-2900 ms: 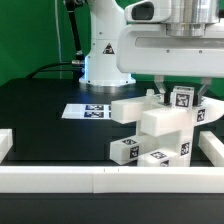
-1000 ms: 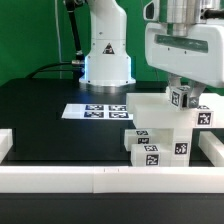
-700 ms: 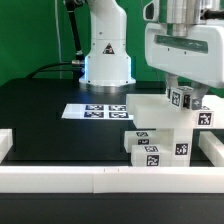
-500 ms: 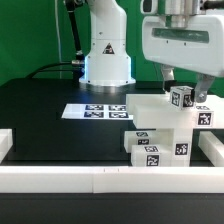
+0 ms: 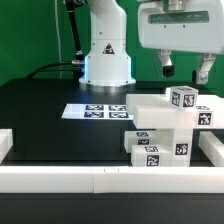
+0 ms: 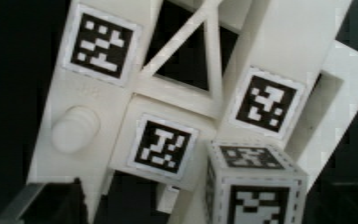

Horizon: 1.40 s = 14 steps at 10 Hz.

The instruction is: Assemble chair

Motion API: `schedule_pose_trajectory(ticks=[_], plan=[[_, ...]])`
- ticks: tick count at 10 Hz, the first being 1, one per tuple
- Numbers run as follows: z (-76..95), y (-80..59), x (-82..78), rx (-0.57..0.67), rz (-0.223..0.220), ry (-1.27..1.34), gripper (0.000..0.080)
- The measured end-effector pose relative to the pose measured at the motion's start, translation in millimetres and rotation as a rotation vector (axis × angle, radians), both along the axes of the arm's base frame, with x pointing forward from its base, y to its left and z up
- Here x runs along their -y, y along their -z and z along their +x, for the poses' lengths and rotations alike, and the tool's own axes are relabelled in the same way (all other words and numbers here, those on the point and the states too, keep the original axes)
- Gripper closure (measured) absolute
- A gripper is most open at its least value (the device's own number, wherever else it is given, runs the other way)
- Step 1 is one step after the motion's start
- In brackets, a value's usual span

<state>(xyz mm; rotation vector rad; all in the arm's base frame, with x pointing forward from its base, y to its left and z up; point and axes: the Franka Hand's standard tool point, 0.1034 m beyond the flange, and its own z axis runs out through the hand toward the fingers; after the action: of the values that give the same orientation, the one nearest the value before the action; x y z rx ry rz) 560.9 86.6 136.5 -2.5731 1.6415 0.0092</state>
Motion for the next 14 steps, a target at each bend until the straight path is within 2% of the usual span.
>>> schedule_pose_trajectory(ticks=[4,5,7,9,13,14], plan=[[-0.5,1.8,-0.7,-0.003,-0.003,-0.004,0.0150],[-4.1,0.7,-7.1,0.005,-0.008,-0.059,0.0150],[-24.0,-2.8,-17.1,0.039,-0.009,-0.142,0.0150],[-41.9,2.1,-18.6,0.060,-0.015,-0.236,0.0150],[-40.0,2.3,-18.4,0.067,-0.027,-0.350,0.0150],[-41.6,2.7,-22.0,0.070,-0.056,-0.478,0.0150]])
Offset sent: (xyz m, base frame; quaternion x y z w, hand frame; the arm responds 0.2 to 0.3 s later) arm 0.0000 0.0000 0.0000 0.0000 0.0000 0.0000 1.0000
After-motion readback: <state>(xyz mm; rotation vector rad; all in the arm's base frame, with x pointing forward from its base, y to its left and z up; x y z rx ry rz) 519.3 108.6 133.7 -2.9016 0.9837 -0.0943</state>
